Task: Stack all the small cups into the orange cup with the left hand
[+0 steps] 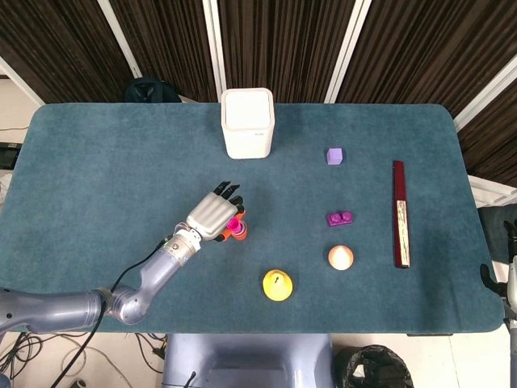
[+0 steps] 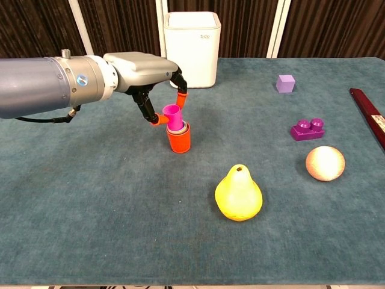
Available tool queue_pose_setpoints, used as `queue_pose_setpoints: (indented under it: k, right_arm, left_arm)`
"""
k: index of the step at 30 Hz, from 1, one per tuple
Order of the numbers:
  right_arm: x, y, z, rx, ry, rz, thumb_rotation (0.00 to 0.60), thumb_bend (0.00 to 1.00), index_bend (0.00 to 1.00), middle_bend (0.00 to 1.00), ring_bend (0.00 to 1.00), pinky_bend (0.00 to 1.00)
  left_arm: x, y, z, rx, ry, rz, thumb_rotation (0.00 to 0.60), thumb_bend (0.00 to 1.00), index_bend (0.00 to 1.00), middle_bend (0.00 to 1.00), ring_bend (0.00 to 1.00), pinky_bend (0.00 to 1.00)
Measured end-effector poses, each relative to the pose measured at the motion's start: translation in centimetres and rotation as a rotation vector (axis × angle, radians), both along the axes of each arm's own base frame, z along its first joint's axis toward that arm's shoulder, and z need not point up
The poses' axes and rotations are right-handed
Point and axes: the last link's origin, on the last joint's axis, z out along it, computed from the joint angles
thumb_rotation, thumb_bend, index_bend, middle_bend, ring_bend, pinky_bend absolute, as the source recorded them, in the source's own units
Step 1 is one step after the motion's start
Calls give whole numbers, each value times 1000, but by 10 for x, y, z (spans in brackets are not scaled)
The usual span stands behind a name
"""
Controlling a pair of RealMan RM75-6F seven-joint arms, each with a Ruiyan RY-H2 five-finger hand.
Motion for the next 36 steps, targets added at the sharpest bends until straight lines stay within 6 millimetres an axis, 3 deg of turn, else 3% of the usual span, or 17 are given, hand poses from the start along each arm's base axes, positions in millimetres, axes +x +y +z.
queue_pose_setpoints:
  k: [4, 11, 14, 19, 26, 30, 36]
  right_arm:
    - [0, 0, 0, -2, -1, 1, 600, 431, 59, 0, 64, 0]
    - [3, 1, -1, 4, -6, 12, 600, 430, 59, 0, 63, 0]
    - [5, 1, -3, 11, -9, 18, 600, 430, 60, 0, 63, 0]
    - [9, 1, -5, 27, -13, 31, 600, 430, 61, 0, 64, 0]
    - [17, 3, -6, 43, -22, 68, 600, 430, 61, 0, 63, 0]
    - [24, 4, -8, 59, -27, 105, 600, 430, 61, 0, 64, 0]
    - [38, 8, -12, 109, -31, 186, 600, 430, 61, 0, 64, 0]
  left_arm:
    - [-2, -1, 1, -5, 26, -8, 600, 236, 161, 189, 0, 0]
    - [2, -7, 17, 9, 7, -16, 600, 228, 141, 177, 0, 0]
    - [2, -11, 33, 37, -7, -24, 600, 226, 128, 176, 0, 0]
    - [-9, -23, 77, 120, -43, -25, 600, 226, 104, 175, 0, 0]
    - [-51, -51, 148, 241, -36, 9, 600, 225, 103, 174, 0, 0]
    - [-84, -77, 184, 307, -37, 34, 600, 225, 104, 172, 0, 0]
    - [-136, -127, 207, 325, -88, 112, 600, 225, 103, 165, 0, 0]
